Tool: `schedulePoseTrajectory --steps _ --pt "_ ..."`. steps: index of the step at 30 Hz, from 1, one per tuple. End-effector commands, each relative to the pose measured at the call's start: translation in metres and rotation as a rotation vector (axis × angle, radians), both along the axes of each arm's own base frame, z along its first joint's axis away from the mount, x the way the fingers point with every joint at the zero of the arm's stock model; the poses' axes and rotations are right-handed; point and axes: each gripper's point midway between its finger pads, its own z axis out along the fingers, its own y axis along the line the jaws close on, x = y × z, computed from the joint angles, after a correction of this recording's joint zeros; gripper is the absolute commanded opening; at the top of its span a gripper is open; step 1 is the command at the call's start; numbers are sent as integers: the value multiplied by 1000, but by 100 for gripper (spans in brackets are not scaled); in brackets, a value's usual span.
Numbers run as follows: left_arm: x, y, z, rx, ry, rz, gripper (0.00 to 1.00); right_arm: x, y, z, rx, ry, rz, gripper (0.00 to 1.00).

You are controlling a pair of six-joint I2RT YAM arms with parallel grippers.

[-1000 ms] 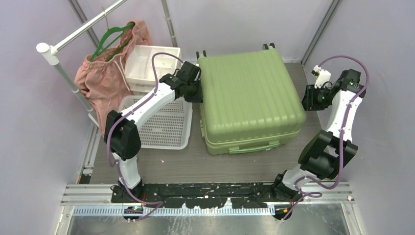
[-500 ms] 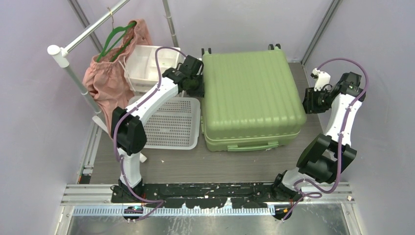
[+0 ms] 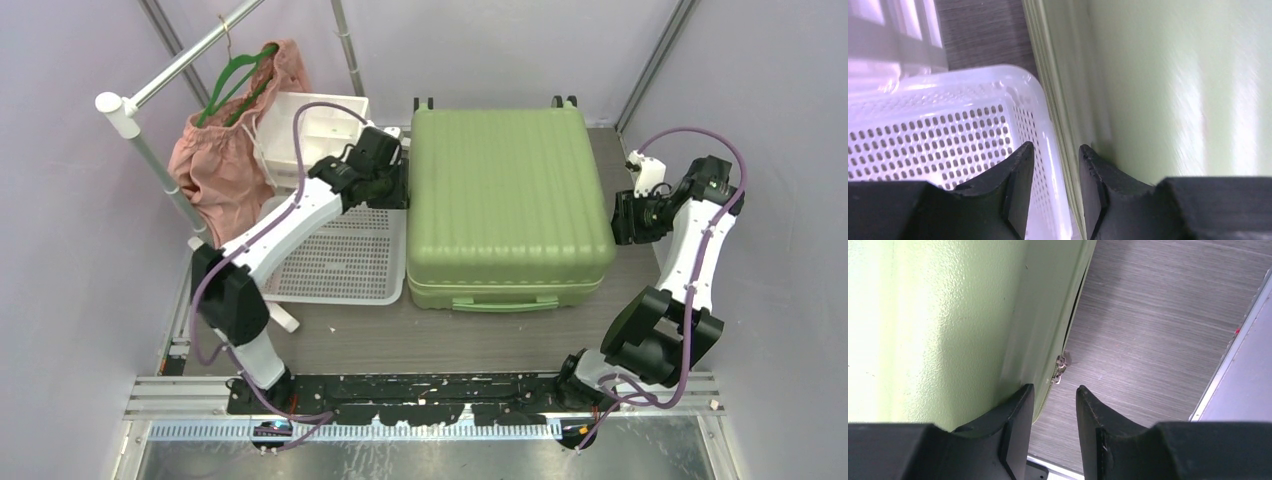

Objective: Open, take out, and arrange the luggage
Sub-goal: Adjust the luggage at the center of the board, then move the bin to the center of the board.

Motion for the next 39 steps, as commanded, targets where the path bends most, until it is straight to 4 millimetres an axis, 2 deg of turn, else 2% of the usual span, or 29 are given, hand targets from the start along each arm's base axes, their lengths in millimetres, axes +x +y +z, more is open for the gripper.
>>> schedulePoseTrajectory --steps 1,5,8,13,16,22,26,31,39 --pt "-26 -11 60 -102 -158 -77 43 -33 61 19 197 63 64 44" --pt "-50 26 42 -2 -132 -33 51 -31 57 23 169 49 37 45" --pt "-65 57 18 89 -111 4 56 -29 55 25 159 40 25 45" --pt "-83 87 1 131 -82 20 62 -28 55 27 158 31 13 46" --pt "-94 83 -6 102 -56 -48 64 -28 56 26 170 36 9 46" --pt "-125 49 -8 -71 45 -211 66 -31 57 22 173 43 8 47" --pt "-142 38 -9 -177 71 -239 68 -32 58 20 177 47 6 47" --pt "-148 37 -26 -235 76 -196 69 -30 59 18 191 47 -2 47" --pt "-153 21 -41 -278 87 -211 69 -29 60 12 212 60 -12 47"
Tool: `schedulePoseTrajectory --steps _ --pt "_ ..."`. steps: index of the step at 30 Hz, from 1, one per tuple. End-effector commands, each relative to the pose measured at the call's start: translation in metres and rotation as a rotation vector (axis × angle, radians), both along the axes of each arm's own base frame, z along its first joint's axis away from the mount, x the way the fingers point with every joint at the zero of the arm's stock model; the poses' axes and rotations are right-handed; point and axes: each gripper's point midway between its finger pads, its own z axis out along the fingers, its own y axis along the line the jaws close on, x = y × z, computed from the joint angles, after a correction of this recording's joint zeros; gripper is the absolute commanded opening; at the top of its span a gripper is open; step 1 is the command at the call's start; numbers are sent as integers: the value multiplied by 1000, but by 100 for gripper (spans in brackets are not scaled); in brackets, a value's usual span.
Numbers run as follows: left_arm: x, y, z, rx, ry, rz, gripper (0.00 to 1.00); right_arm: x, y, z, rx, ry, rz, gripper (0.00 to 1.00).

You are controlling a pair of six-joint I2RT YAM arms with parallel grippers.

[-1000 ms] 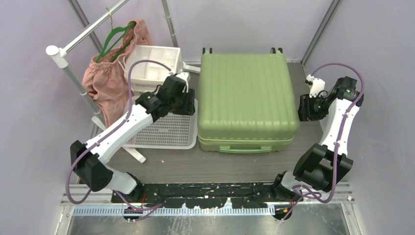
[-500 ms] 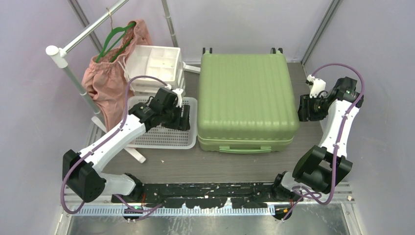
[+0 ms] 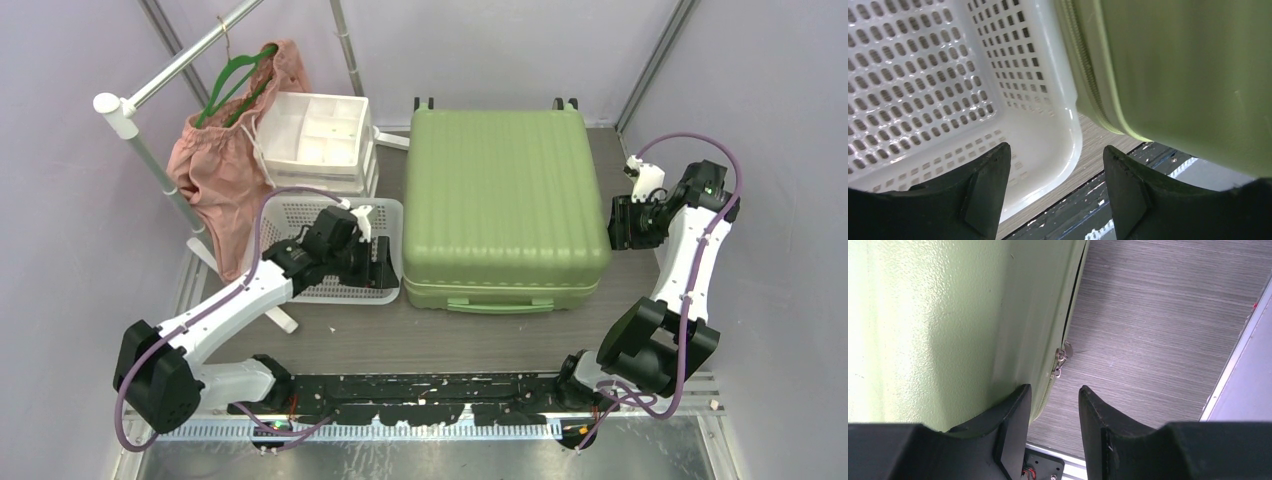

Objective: Open, take out, and arrange the luggage
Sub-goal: Move the bin to the center of the board.

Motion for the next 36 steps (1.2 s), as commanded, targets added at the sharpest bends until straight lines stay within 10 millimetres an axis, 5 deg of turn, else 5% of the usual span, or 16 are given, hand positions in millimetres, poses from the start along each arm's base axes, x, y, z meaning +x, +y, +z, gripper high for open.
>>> schedulePoseTrajectory --steps 1,8,15,22,30,36 --pt "7 -24 13 -100 -58 -19 69 -12 53 13 213 5 49 47" --pt "9 -25 -10 -34 -52 12 65 -11 54 13 224 4 43 47" --pt "10 -1 -35 117 -28 53 47 -12 54 14 221 -1 43 47" --pt "12 40 -32 292 -51 119 28 -11 55 15 226 -4 42 47" --pt "24 97 -31 337 33 288 29 -12 56 18 223 -14 42 47" --pt "33 107 -18 291 28 337 44 -18 57 19 214 -10 51 47"
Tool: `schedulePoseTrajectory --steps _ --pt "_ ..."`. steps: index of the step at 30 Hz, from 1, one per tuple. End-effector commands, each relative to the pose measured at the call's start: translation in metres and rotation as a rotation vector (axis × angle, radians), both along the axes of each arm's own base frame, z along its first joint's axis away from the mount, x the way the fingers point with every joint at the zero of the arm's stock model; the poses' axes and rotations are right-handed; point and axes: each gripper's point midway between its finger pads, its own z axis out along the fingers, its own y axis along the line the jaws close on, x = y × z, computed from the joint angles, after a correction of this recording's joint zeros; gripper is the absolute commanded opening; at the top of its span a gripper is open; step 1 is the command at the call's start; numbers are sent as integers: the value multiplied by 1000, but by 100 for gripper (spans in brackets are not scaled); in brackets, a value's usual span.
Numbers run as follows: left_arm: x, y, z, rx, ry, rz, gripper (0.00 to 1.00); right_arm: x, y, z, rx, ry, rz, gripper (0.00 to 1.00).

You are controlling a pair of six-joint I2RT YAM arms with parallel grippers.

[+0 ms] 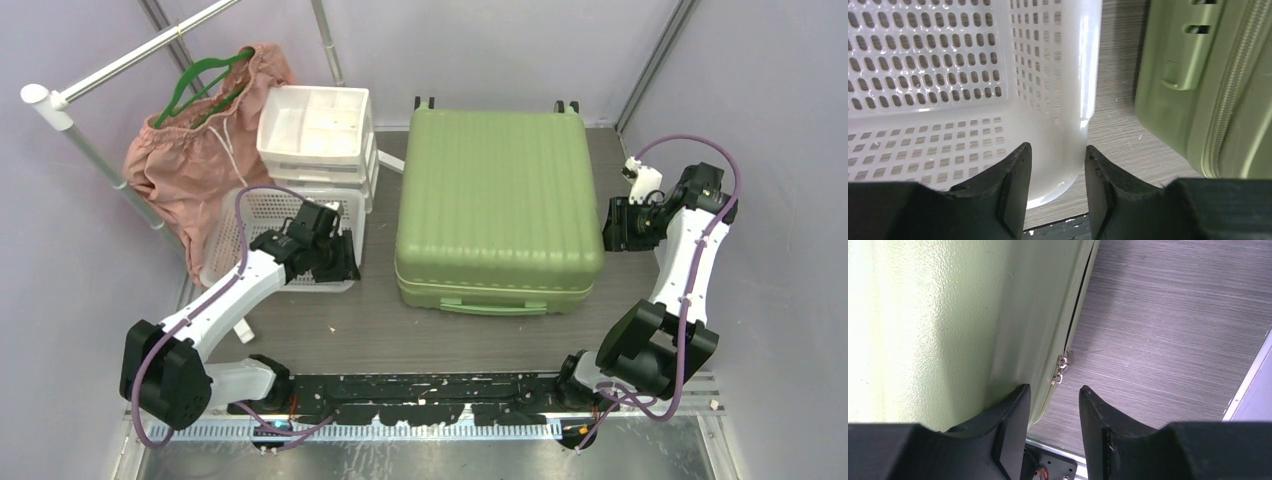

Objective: Open, take out, and arrange the luggage
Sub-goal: Move the bin to the center of the board, then adjust the luggage at the center of the board.

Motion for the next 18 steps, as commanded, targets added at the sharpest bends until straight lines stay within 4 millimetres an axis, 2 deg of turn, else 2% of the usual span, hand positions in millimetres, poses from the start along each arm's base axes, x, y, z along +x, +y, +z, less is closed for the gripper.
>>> schedulePoseTrajectory --steps 1,8,12,15,18 --pt "6 32 16 85 -39 61 46 -16 47 19 160 -17 61 48" --pt "-1 8 63 -64 -57 5 57 -16 38 18 113 -3 20 48" --pt "-12 -3 87 -133 -50 -54 58 -16 36 20 88 -6 14 47" --pt "-15 -9 104 -176 -78 -83 58 -22 43 19 74 7 52 47" --pt "-15 -17 122 -236 -120 -112 57 -30 60 16 72 34 134 47"
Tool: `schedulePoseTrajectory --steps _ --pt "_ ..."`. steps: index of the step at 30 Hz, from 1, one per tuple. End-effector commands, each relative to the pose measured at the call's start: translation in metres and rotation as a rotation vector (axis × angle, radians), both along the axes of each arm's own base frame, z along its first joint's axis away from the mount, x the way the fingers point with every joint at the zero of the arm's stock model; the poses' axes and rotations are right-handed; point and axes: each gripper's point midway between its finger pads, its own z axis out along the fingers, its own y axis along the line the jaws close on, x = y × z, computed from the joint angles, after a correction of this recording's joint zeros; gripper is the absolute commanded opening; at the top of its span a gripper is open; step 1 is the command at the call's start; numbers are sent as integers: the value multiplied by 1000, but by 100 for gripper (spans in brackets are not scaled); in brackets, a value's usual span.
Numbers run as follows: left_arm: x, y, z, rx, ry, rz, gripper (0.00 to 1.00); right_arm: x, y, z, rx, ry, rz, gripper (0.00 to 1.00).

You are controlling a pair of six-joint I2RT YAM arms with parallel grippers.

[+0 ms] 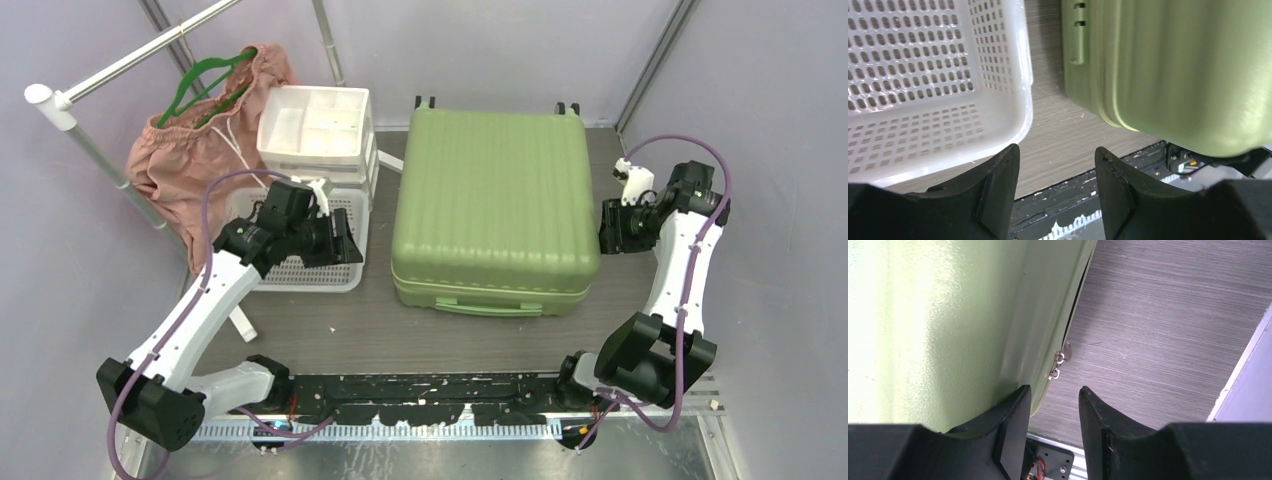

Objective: Open, take out, and arrange the luggage
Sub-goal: Adjust the luggage at the center of the board.

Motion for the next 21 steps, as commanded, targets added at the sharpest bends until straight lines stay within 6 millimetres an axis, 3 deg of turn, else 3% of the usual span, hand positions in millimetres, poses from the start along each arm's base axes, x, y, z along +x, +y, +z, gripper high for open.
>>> schedulePoseTrajectory --steps 1,6,11,17,21 --pt "-7 -15 39 -113 -71 -76 57 -26 60 11 122 28 154 47" --pt "2 -18 67 -153 -160 -58 55 -38 97 11 126 37 301 47" --pt "7 -10 86 -131 -232 -30 53 -47 120 15 141 26 390 46" --pt "6 -26 109 -239 -301 -92 53 -61 122 30 109 -13 481 48" --pt "-1 -36 115 -312 -354 -147 53 -80 114 25 62 -22 539 56"
